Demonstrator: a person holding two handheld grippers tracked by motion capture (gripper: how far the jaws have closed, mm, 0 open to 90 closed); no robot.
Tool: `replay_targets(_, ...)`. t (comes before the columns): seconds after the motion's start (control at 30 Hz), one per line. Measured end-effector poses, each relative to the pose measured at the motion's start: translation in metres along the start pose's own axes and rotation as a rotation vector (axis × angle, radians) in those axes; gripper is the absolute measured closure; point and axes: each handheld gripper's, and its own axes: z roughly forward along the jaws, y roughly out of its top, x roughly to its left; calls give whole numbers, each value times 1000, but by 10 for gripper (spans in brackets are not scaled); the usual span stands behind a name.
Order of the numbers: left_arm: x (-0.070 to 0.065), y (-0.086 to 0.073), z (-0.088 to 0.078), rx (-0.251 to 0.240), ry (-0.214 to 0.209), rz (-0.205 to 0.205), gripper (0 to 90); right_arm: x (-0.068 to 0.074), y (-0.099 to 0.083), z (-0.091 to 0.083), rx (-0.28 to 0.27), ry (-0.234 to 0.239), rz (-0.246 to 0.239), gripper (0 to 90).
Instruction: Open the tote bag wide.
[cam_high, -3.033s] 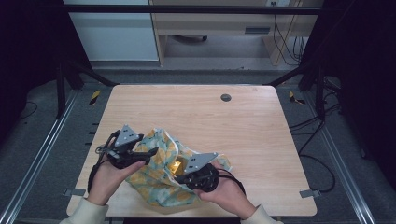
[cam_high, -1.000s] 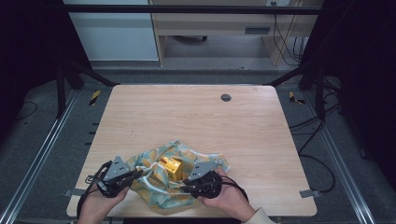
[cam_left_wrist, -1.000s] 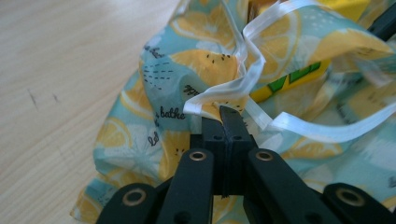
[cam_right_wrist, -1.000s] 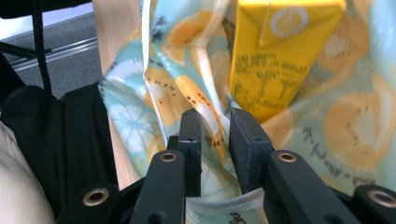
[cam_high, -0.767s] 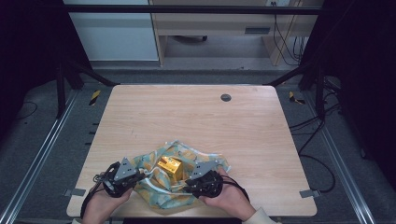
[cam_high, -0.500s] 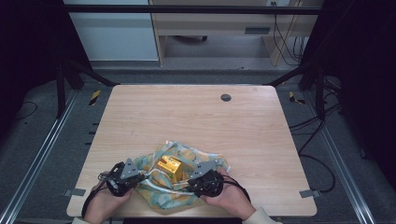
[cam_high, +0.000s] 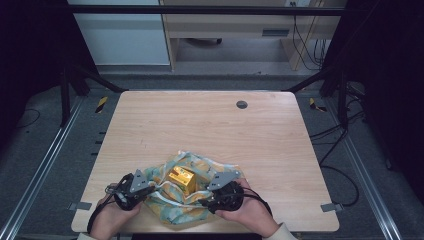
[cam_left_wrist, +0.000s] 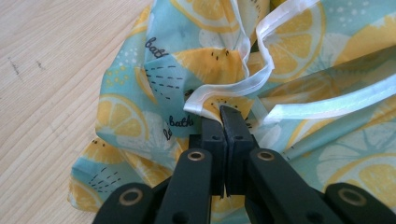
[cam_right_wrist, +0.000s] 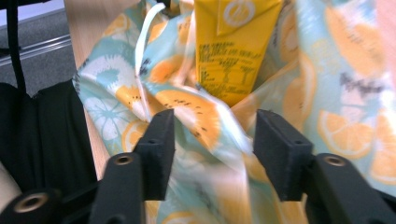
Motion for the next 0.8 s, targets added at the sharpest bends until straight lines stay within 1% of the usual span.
replay_targets(0.03, 0, 0, 0, -2, 2, -1, 897, -1, 1, -3, -10, -5, 2, 460)
replay_targets(0.07, 0, 0, 0, -14, 2, -14, 897, -3, 4, -11, -26, -18, 2, 436)
replay_targets(0.1, 0, 0, 0, -14, 4, -14, 897, -3, 4, -11, -26, -18, 2, 436)
replay_targets(0.13, 1, 0, -1, -15, 7, -16, 896, -8, 8, -19, -43, -41, 9, 422)
replay_targets(0.2, 3, -1, -3, -15, 15, -11, 896, -10, 9, -21, -51, -49, 10, 417)
replay_targets(0.23, 4, -1, -4, -17, 18, -15, 896, -13, 11, -24, -57, -60, 17, 415)
replay_targets(0.27, 4, -2, -4, -30, 19, -25, 895, -18, 15, -27, -59, -70, 20, 411)
replay_targets(0.33, 5, -2, -6, -36, 24, -25, 895, -25, 20, -29, -67, -95, 24, 411)
replay_targets(0.37, 5, -2, -7, -41, 24, -29, 895, -30, 24, -28, -71, -98, 24, 412)
replay_targets(0.43, 6, -3, -9, -39, 27, -21, 895, -35, 28, -23, -53, -98, 16, 405)
replay_targets(0.47, 5, -3, -9, -49, 27, -28, 896, -42, 31, -13, -28, -92, 5, 391)
replay_targets(0.5, 5, -3, -10, -47, 28, -26, 896, -42, 31, -13, -28, -92, 5, 391)
replay_targets(0.53, 6, -3, -11, -37, 28, -15, 896, -44, 31, -8, -13, -86, 9, 383)
replay_targets(0.6, 6, -4, -10, -38, 23, -25, 900, -49, 30, 1, 12, -76, 9, 391)
replay_targets(0.63, 6, -4, -9, -26, 24, -17, 900, -52, 29, 10, 40, -60, 11, 484)
replay_targets(0.67, 6, -5, -9, -13, 26, -13, 900, -52, 29, 10, 40, -60, 11, 484)
replay_targets(0.73, 6, -6, -7, 6, 35, -9, 900, -56, 29, 16, 54, -44, 8, 671)
replay_targets(0.77, 6, -6, -7, 10, 36, -11, 900, -57, 30, 18, 53, -38, 15, 758)
replay_targets(0.8, 7, -6, -7, 14, 42, -12, 900, -58, 31, 19, 46, -37, 17, 826)
